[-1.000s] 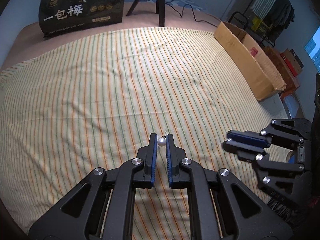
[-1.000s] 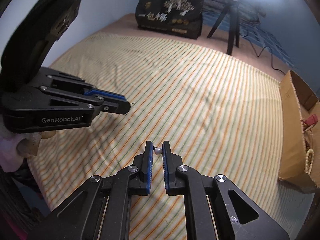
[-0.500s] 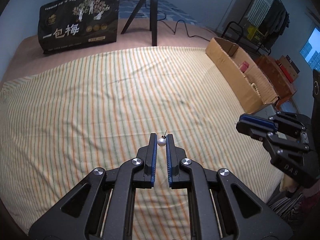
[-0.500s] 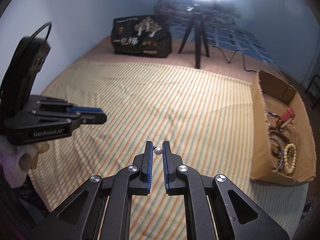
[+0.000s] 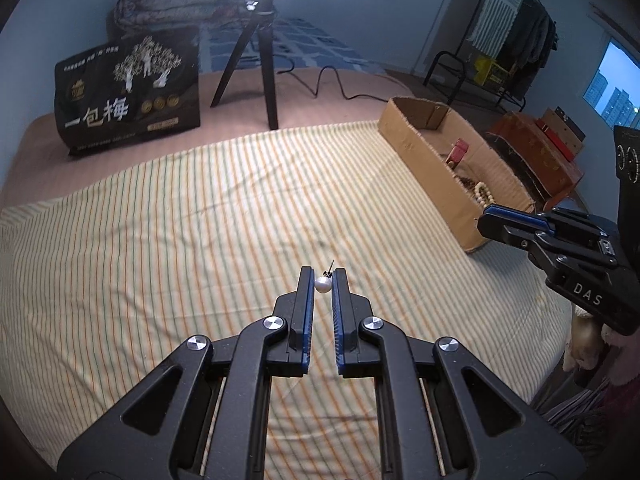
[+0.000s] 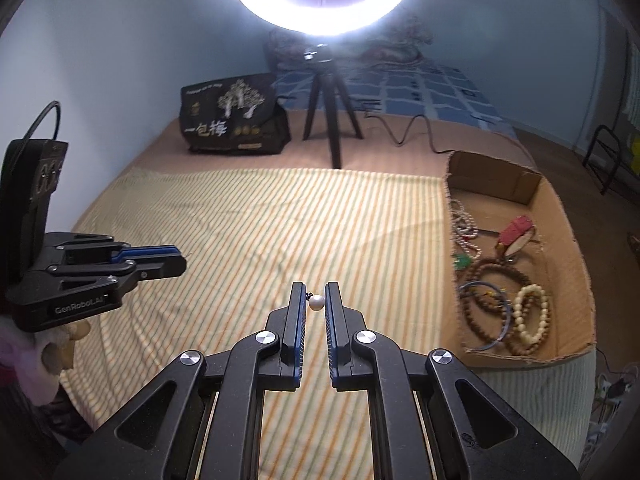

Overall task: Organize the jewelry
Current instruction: 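Lift both pearl studs and carry them over the cardboard box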

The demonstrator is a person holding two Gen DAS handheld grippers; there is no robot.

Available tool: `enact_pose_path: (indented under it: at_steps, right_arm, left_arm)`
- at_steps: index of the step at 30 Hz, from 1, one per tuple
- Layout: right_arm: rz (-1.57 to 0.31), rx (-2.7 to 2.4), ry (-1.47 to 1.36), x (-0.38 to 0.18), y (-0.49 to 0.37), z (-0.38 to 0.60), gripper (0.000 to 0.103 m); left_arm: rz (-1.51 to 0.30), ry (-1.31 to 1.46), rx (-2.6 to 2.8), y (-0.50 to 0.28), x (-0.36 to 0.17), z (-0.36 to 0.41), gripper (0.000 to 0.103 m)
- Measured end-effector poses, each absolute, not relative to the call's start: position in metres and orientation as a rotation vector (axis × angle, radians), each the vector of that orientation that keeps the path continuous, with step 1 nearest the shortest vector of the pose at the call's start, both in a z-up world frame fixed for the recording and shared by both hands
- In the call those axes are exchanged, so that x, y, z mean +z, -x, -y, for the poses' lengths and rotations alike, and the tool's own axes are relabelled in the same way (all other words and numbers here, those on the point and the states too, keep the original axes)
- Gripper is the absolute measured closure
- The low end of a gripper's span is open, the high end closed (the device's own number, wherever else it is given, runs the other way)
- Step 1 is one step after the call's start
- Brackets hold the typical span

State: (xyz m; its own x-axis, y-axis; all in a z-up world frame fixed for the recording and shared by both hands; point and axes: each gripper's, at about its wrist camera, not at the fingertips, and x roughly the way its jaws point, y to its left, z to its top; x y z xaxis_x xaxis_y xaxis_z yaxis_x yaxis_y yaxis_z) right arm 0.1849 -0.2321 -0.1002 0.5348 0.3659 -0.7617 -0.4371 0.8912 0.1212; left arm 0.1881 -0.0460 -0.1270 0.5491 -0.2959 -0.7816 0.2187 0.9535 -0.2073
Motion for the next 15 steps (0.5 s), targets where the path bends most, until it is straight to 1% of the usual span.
enact_pose_path:
  at_steps: [15]
  right_arm:
    - [-0.829,0.349,0.066,-0.069,-0.196,0.265,0.095]
  left_arm:
    - [-0.886,0.085,-0.345,-0.216,-0.100,0.077,0.096]
